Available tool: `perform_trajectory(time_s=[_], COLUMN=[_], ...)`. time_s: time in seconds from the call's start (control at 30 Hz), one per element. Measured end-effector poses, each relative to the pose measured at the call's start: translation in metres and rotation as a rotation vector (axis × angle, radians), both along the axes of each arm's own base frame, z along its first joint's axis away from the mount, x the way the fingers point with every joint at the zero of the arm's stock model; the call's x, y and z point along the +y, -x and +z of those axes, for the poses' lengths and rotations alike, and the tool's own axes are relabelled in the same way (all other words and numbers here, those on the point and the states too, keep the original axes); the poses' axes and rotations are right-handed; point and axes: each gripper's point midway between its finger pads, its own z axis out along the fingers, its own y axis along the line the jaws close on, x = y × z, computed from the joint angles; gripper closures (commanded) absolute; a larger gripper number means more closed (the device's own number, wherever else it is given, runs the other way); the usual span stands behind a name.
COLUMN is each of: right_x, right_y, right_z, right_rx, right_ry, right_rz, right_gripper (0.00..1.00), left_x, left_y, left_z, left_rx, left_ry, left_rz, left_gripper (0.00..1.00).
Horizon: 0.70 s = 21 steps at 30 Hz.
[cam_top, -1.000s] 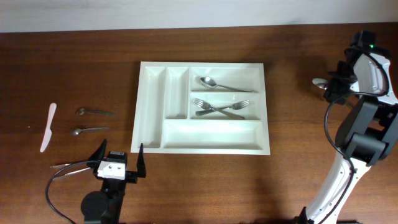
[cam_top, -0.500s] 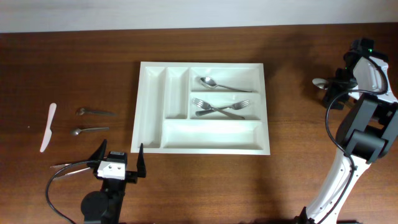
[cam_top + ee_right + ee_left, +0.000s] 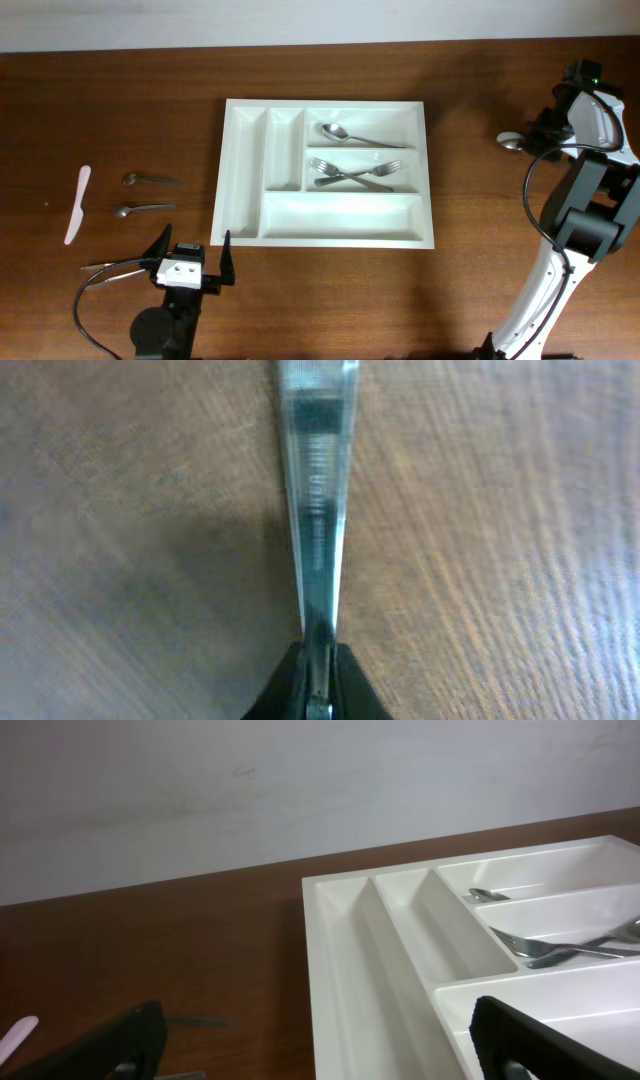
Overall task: Pack container
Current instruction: 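Grasp the second large spoon with the right gripper, then place the second spoon in the upper right compartment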
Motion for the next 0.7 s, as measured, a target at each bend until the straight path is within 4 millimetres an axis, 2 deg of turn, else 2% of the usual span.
perform_trajectory(time_s=[0.13, 0.27, 0.37, 0.5, 0.57, 0.6, 0.7], right_x=[-0.001, 0.001, 0.021, 0.079, 0.131, 0.151, 0.246], right_y=[-0.006, -0.021, -0.036, -0.062, -0.075, -0.078, -0.08], right_z=[0.006, 0.033, 0.056, 0.079, 0.085, 0.085, 0.086], right_rx=[-0.007, -0.04, -0.073, -0.133, -0.159, -0.163, -0.175], right_ry=[0.017, 0.046, 0.049, 0.018, -0.006, -0.017, -0.072], right_rz=[0.103, 0.18, 0.246, 0.365, 0.446, 0.472, 0.563], right_gripper=[0.96, 0.96, 0.96, 0.96, 0.96, 0.96, 0.96], left_x=[0.0, 0.0, 0.0, 0.0, 0.0, 0.0, 0.0], left_y=[0.0, 0.0, 0.0, 0.0, 0.0, 0.0, 0.0], left_z=[0.0, 0.0, 0.0, 0.0, 0.0, 0.0, 0.0], left_rx=[0.0, 0.0, 0.0, -0.001, 0.0, 0.0, 0.0], left_ry=[0.0, 0.0, 0.0, 0.0, 0.0, 0.0, 0.0], left_rz=[0.0, 0.0, 0.0, 0.0, 0.0, 0.0, 0.0], left_gripper=[0.01, 0.01, 0.01, 0.01, 0.01, 0.01, 0.01])
